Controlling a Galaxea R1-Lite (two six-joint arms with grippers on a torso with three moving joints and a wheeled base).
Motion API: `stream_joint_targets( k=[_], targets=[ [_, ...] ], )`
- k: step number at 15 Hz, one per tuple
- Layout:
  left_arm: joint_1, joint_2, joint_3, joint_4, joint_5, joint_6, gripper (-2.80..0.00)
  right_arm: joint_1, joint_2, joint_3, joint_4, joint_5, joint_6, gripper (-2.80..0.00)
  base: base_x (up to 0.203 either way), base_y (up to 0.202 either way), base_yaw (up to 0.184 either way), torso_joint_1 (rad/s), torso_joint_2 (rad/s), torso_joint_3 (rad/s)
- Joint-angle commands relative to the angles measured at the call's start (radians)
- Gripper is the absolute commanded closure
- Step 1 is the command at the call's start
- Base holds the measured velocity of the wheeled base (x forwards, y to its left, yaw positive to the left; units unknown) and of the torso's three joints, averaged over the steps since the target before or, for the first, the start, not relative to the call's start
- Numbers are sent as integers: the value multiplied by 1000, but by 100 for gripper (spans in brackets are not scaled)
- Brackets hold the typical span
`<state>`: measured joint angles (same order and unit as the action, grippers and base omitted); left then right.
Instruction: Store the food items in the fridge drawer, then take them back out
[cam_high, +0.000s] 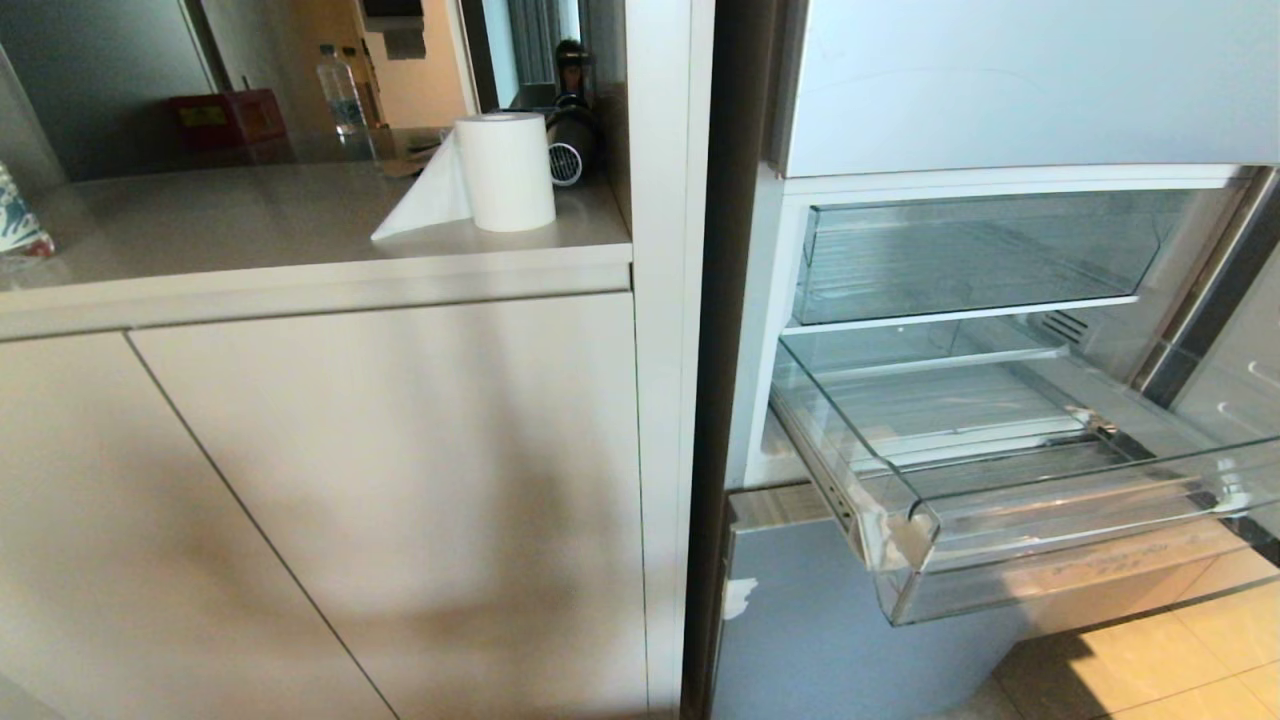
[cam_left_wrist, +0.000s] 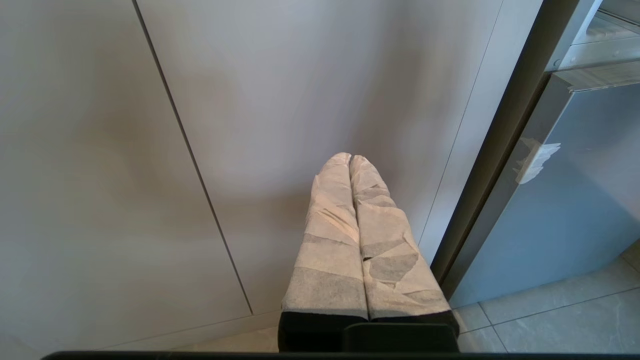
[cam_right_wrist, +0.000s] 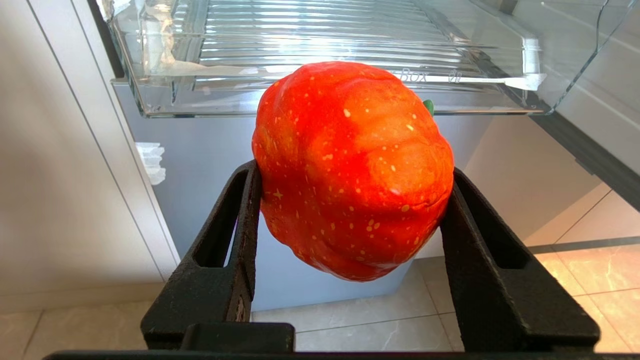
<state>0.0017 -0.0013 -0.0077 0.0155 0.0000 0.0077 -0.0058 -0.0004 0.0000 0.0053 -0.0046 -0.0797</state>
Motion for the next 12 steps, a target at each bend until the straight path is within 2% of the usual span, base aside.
stream_joint_targets(
  k=[1, 3, 5, 6, 8, 9, 10, 12],
  targets=[
    [0, 0, 0, 0, 0, 0, 0, 0, 0, 0, 2, 0, 9, 0, 0, 0, 0, 0, 0, 0],
    [0, 0, 0, 0, 0, 0, 0, 2, 4, 1, 1, 30, -34, 0, 0, 0, 0, 0, 0, 0],
    [0, 0, 0, 0, 0, 0, 0, 0, 89, -17, -23, 17, -33, 0, 0, 0, 0, 0, 0, 0],
    [0, 0, 0, 0, -1, 0, 0, -7, 164, -48, -41, 1, -3, 0, 0, 0, 0, 0, 0, 0],
    [0, 0, 0, 1, 0, 0, 0, -74, 347, -168, -66, -27, 125, 0, 0, 0, 0, 0, 0, 0],
    [0, 0, 0, 0, 0, 0, 0, -148, 428, -224, -72, -35, 188, 0, 0, 0, 0, 0, 0, 0],
    [0, 0, 0, 0, 0, 0, 0, -275, 498, -275, -78, -35, 234, 0, 0, 0, 0, 0, 0, 0],
    [0, 0, 0, 0, 0, 0, 0, -607, 598, -347, -109, 8, 286, 0, 0, 0, 0, 0, 0, 0]
  ],
)
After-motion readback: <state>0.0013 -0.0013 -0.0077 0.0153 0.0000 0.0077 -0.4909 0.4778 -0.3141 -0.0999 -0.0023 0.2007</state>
